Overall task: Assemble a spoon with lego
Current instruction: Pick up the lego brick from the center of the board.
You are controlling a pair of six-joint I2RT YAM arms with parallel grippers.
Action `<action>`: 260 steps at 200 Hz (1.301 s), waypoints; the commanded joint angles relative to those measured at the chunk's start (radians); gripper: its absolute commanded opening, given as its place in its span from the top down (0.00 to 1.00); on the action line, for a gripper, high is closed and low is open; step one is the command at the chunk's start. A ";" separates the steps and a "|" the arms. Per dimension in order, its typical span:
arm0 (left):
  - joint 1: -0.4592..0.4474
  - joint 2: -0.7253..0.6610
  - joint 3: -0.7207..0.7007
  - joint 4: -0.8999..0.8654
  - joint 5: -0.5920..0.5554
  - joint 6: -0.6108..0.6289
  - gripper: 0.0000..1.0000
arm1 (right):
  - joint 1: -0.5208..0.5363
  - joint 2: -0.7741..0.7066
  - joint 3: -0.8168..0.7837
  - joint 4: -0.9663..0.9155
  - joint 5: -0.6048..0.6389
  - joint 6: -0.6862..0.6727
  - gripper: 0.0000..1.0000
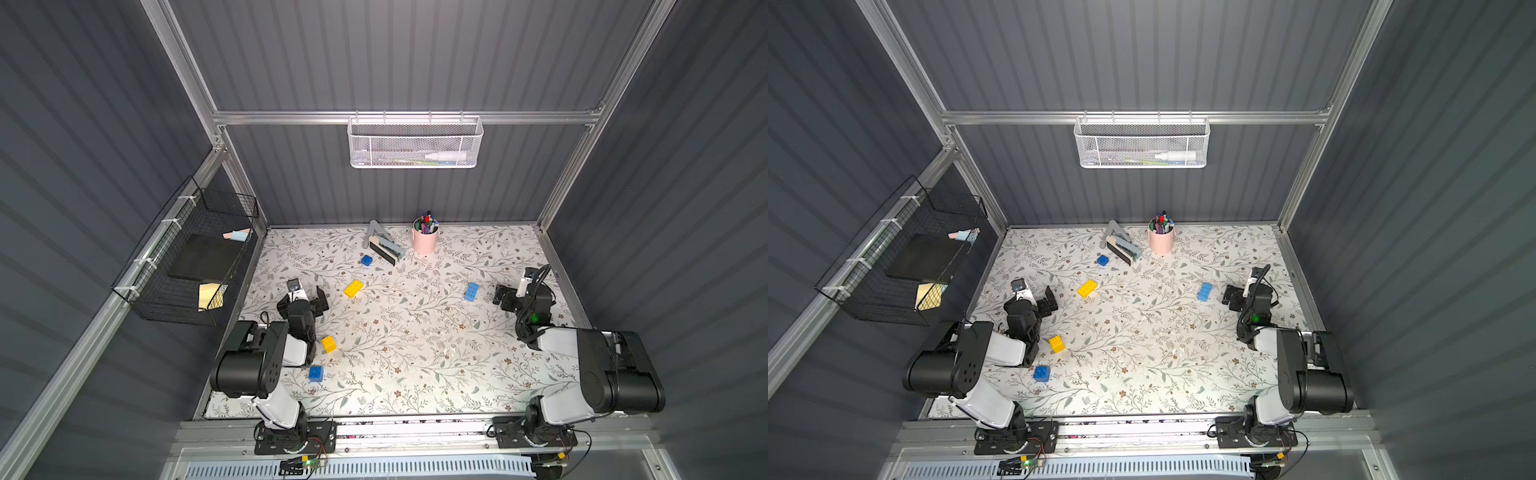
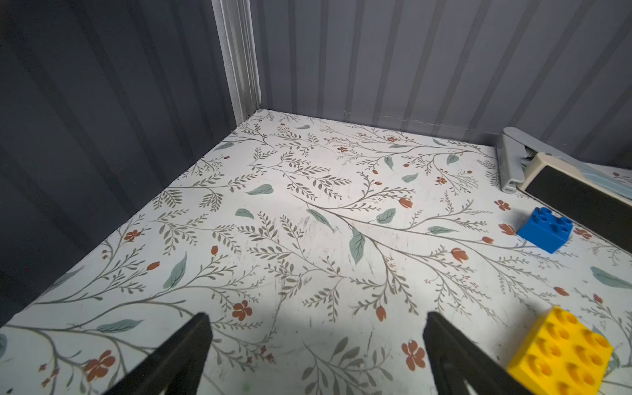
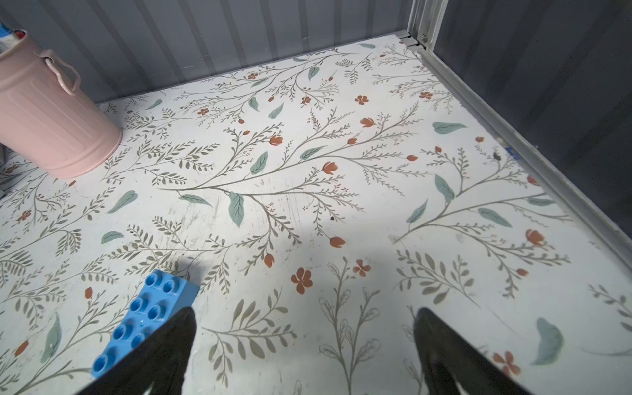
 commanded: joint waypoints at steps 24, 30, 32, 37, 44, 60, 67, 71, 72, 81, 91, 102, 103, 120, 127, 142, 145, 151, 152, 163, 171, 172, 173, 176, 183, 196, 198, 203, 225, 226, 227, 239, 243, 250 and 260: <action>0.006 -0.010 0.009 -0.011 0.009 -0.008 0.01 | -0.004 -0.011 0.017 -0.002 -0.010 -0.018 0.01; 0.006 -0.011 0.010 -0.011 0.008 -0.007 0.01 | -0.004 -0.011 0.017 -0.001 -0.010 -0.018 0.01; 0.006 -0.011 0.010 -0.010 0.008 -0.008 0.01 | -0.004 -0.011 0.017 -0.001 -0.010 -0.019 0.01; 0.006 -0.011 0.009 -0.011 0.009 -0.007 0.00 | -0.004 -0.011 0.017 -0.001 -0.010 -0.018 0.01; 0.006 -0.011 0.010 -0.011 0.009 -0.008 0.01 | -0.004 -0.011 0.017 -0.001 -0.010 -0.018 0.01; 0.006 -0.011 0.009 -0.011 0.009 -0.007 0.01 | -0.004 -0.010 0.017 -0.001 -0.010 -0.018 0.01; 0.006 -0.011 0.010 -0.011 0.008 -0.007 0.01 | -0.004 -0.008 0.020 -0.004 -0.012 -0.021 0.01; 0.006 -0.011 0.010 -0.011 0.009 -0.007 0.01 | -0.004 -0.008 0.021 -0.004 -0.012 -0.021 0.01; 0.006 -0.011 0.010 -0.011 0.009 -0.007 0.01 | -0.004 -0.007 0.021 -0.003 -0.011 -0.020 0.01; 0.006 -0.011 0.010 -0.011 0.009 -0.008 0.00 | -0.004 -0.010 0.019 -0.002 -0.012 -0.021 0.01; 0.006 -0.011 0.010 -0.011 0.009 -0.008 0.01 | -0.004 -0.008 0.019 -0.002 -0.013 -0.020 0.01; 0.006 -0.011 0.010 -0.011 0.009 -0.007 0.01 | -0.004 -0.010 0.019 -0.002 -0.013 -0.021 0.01; 0.006 -0.011 0.011 -0.011 0.009 -0.007 0.01 | -0.004 -0.010 0.019 -0.002 -0.013 -0.021 0.01; 0.006 -0.008 0.018 -0.024 0.008 -0.001 0.01 | -0.004 -0.011 0.018 -0.001 -0.013 -0.020 0.01; 0.006 -0.011 0.011 -0.010 0.020 0.001 0.01 | -0.004 -0.012 0.020 0.028 -0.016 -0.049 0.01; -0.026 -0.118 0.097 -0.210 -0.050 0.043 0.01 | 0.007 -0.095 0.065 -0.087 0.002 -0.077 0.01; -0.039 -0.152 0.136 -0.310 -0.082 0.032 0.01 | 0.012 -0.127 0.091 -0.171 0.023 -0.071 0.01; -0.057 -0.214 0.215 -0.482 -0.153 -0.029 0.01 | 0.024 -0.180 0.151 -0.325 0.091 -0.006 0.01; -0.059 -0.224 0.233 -0.508 -0.159 -0.043 0.01 | 0.024 -0.189 0.162 -0.359 0.100 0.011 0.01; -0.079 -0.303 0.382 -0.799 -0.166 -0.146 0.01 | 0.028 -0.246 0.246 -0.563 0.069 0.108 0.01; -0.114 -0.336 0.501 -0.997 -0.163 -0.206 0.01 | 0.044 -0.275 0.272 -0.628 0.027 0.134 0.01; -0.119 -0.339 0.514 -1.020 -0.162 -0.215 0.01 | 0.047 -0.276 0.274 -0.635 0.023 0.138 0.01; -0.124 -0.341 0.526 -1.051 -0.160 -0.223 0.01 | 0.049 -0.276 0.279 -0.646 0.020 0.141 0.01; -0.141 -0.345 0.573 -1.116 -0.151 -0.233 0.01 | 0.059 -0.292 0.287 -0.674 0.016 0.154 0.01; -0.184 -0.345 0.677 -1.283 -0.132 -0.247 0.01 | 0.084 -0.323 0.308 -0.738 -0.002 0.184 0.01; -0.245 -0.329 0.823 -1.598 -0.096 -0.365 0.01 | 0.143 -0.347 0.346 -0.842 -0.042 0.190 0.01; -0.251 -0.328 0.837 -1.631 -0.080 -0.380 0.01 | 0.153 -0.349 0.353 -0.859 -0.041 0.188 0.01; -0.265 -0.330 0.852 -1.706 -0.033 -0.397 0.01 | 0.184 -0.355 0.372 -0.904 -0.030 0.188 0.01; -0.368 -0.378 0.826 -1.985 0.012 -0.542 0.01 | 0.275 -0.363 0.453 -1.063 -0.041 0.169 0.01; -0.373 -0.382 0.822 -1.991 0.011 -0.549 0.01 | 0.278 -0.363 0.457 -1.070 -0.042 0.169 0.01; -0.378 -0.387 0.818 -1.998 0.009 -0.556 0.00 | 0.280 -0.362 0.462 -1.076 -0.043 0.169 0.01; -0.443 -0.446 0.761 -2.057 -0.007 -0.611 0.01 | 0.309 -0.361 0.487 -1.114 -0.080 0.165 0.01; -0.452 -0.463 0.744 -2.086 -0.015 -0.629 0.01 | 0.317 -0.361 0.491 -1.119 -0.093 0.162 0.01; -0.462 -0.488 0.711 -2.128 -0.025 -0.661 0.01 | 0.328 -0.359 0.496 -1.124 -0.110 0.162 0.01; -0.468 -0.527 0.651 -2.142 -0.005 -0.699 0.01 | 0.339 -0.357 0.499 -1.124 -0.143 0.158 0.01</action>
